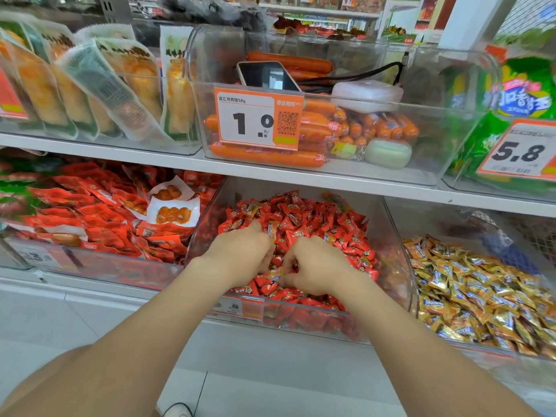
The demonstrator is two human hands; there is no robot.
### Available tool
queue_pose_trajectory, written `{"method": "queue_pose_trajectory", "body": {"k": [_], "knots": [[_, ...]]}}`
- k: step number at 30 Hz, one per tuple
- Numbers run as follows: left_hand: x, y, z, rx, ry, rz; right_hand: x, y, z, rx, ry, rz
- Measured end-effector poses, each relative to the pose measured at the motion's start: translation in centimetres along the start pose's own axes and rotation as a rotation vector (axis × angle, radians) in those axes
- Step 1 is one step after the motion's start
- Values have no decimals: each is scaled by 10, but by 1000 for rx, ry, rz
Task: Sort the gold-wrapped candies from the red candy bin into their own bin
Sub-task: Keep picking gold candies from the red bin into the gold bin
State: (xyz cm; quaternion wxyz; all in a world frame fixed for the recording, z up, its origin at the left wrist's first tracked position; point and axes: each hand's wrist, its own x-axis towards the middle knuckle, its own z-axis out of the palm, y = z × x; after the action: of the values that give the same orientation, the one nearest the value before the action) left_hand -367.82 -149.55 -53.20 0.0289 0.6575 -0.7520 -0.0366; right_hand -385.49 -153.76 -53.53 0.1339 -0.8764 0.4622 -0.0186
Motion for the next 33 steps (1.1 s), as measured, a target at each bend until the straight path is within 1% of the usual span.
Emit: {"method": "queue_pose_trajectory", "body": {"k": [4, 9, 11, 13, 15, 17, 19, 21, 23, 25, 26, 29, 30, 31, 33], "knots": [[-13, -9, -14, -258, -70, 50, -8, 5, -15, 156, -4, -16], [-28, 2, -30, -386, -20, 98, -28, 13, -37, 417, 42, 28], [-30, 7, -36, -504, -3, 66, -38, 16, -44, 489, 64, 48], [-31, 12, -38, -623, 29, 5, -49, 21, -52, 505, 98, 65], [-31, 19, -37, -683, 107, -67, -59, 30, -59, 516, 154, 93], [-32, 31, -36, -715, 203, -114, -72, 44, -63, 567, 250, 147], [-34, 50, -33, -776, 254, -110, -89, 63, -68, 726, 336, 203], [-38, 70, -31, -837, 260, -78, -108, 82, -74, 951, 367, 250], [-39, 92, -30, -898, 247, -38, -128, 102, -79, 1068, 398, 288], [-38, 119, -31, -944, 218, 10, -144, 126, -81, 1020, 468, 350], [-36, 135, -32, -950, 209, 42, -152, 139, -79, 922, 514, 388], [-28, 189, -34, -918, 209, 167, -171, 175, -72, 420, 674, 494], [-23, 208, -33, -900, 204, 205, -176, 187, -69, 326, 703, 495], [-16, 226, -31, -870, 199, 234, -179, 198, -66, 287, 694, 471], [1, 259, -23, -745, 203, 268, -183, 218, -61, 204, 566, 412]]}}
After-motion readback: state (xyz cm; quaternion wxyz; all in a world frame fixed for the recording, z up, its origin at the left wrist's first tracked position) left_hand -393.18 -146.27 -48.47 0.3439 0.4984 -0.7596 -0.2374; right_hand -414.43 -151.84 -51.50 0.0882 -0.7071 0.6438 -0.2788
